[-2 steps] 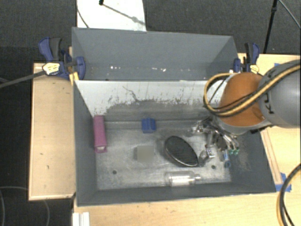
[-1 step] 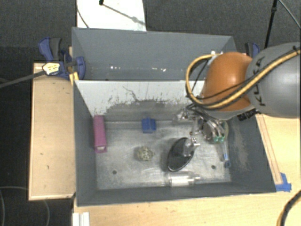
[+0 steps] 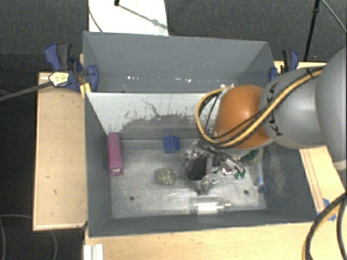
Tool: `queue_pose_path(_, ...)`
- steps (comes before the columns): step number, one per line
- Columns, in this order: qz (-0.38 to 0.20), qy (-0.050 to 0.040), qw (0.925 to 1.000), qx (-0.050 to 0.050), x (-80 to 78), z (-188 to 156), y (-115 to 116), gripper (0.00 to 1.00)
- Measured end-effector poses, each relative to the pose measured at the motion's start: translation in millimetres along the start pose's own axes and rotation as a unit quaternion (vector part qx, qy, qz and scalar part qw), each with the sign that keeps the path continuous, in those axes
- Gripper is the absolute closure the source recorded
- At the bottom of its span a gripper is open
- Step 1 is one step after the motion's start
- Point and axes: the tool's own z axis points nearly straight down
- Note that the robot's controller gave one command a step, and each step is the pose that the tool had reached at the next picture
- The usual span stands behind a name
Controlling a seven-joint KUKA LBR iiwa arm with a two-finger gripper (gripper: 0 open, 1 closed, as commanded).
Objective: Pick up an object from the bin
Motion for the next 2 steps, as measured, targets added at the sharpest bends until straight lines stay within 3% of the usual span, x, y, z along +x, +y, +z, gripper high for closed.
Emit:
queue_pose_path(1, -0.001, -0.0034, 1.0000, 0.001, -2.1, -3.1, -1.5, 1.00)
queue_pose_path(2, -0.161, 0.0002, 0.9869, 0.002, -3.4, -140.3, 7.4, 1.00)
